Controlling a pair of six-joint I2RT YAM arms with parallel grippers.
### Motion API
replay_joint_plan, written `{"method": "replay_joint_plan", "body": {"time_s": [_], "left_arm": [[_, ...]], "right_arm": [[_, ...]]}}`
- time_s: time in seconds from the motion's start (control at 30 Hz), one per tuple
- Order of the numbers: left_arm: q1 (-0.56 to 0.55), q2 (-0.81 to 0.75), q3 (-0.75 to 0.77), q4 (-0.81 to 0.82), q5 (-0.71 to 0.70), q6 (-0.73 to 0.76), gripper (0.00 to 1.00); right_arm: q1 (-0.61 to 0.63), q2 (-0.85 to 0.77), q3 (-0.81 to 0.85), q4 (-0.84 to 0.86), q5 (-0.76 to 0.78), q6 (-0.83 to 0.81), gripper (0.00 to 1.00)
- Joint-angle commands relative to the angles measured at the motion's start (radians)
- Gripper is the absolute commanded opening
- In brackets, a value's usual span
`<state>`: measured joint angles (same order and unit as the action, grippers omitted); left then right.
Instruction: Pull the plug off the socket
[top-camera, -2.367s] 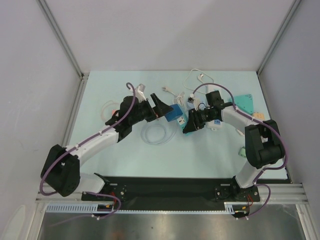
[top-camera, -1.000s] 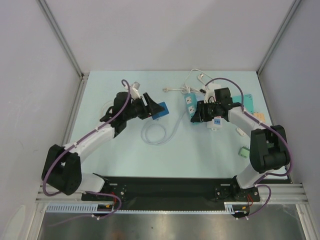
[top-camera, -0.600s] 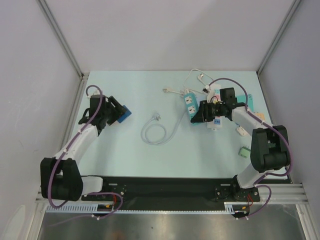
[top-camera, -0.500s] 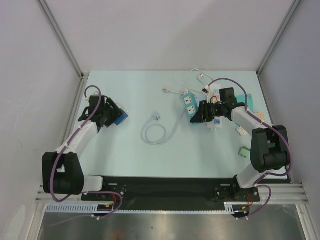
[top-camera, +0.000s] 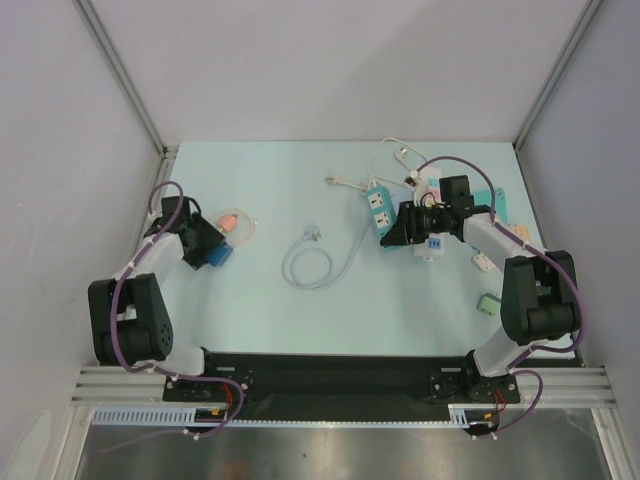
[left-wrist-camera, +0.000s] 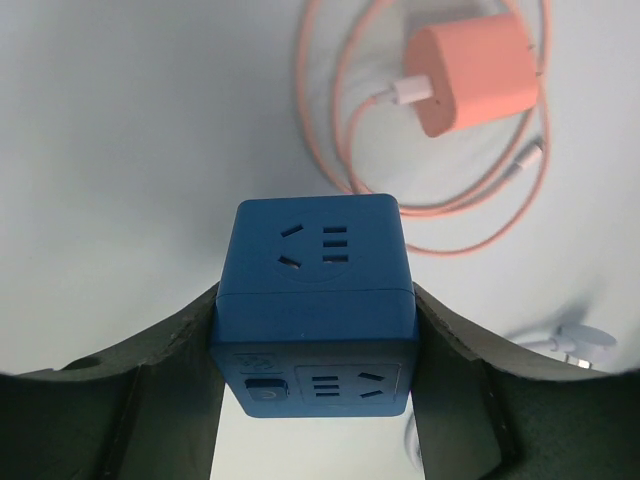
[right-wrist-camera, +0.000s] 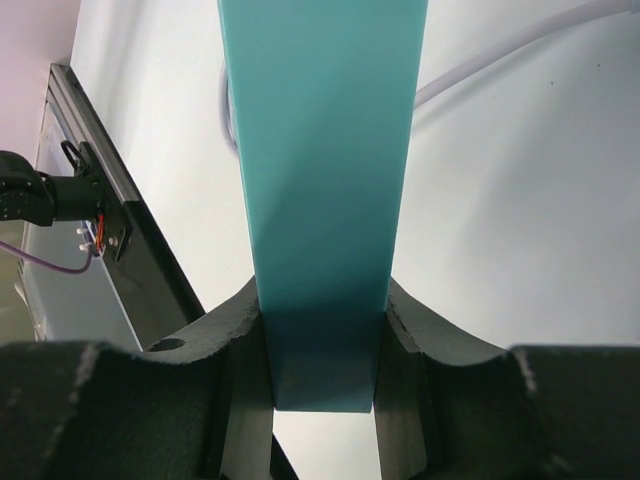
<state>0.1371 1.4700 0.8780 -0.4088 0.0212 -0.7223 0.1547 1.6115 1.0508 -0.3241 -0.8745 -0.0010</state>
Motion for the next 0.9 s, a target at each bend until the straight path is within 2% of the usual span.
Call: {"method": "replay_joint_plan", "body": {"time_s": [0.0, 0.13, 0.17, 0.33, 0.4, 0.47, 0.6, 0.67, 0.77, 0.87], "left_arm": [[0.028, 0.009, 0.055, -0.012, -0.020, 0.032, 0.15], [0.050, 0.023, 0.065, -0.024, -0.020, 0.040, 0.35], [0.053, 0.020, 0.064, -0.024, -0.020, 0.040, 0.53], [0.065, -0.034, 0.064, -0.031, -0.020, 0.063, 0.94], [0.064, -0.084, 0.059, -0.028, -0.044, 0.081, 1.00], [0.064, -0.121, 0.044, -0.012, -0.030, 0.109, 1.00], [0.064, -0.239, -0.040, 0.077, 0.117, 0.156, 1.00], [0.064, -0.319, -0.102, 0.154, 0.245, 0.200, 1.00], [0.064, -0.399, -0.148, 0.215, 0.405, 0.260, 0.99], [0.061, -0.447, -0.155, 0.217, 0.465, 0.309, 1.00]], "right_arm": [[-0.003, -0.007, 0.018, 0.053, -0.057, -0.033, 0.00], [-0.003, -0.002, 0.023, 0.043, -0.063, -0.037, 0.00], [-0.003, -0.002, 0.025, 0.043, -0.064, -0.039, 0.00], [-0.003, 0.001, 0.026, 0.036, -0.078, -0.047, 0.00], [-0.001, 0.007, 0.029, 0.030, -0.081, -0.054, 0.00], [0.003, 0.016, 0.038, 0.022, -0.083, -0.063, 0.00], [0.022, 0.051, 0.092, -0.038, -0.089, -0.106, 0.00], [0.037, 0.083, 0.135, -0.094, -0.084, -0.132, 0.00], [0.074, 0.175, 0.231, -0.165, -0.084, -0.154, 0.00], [0.114, 0.316, 0.392, -0.233, -0.048, -0.160, 0.00]]}}
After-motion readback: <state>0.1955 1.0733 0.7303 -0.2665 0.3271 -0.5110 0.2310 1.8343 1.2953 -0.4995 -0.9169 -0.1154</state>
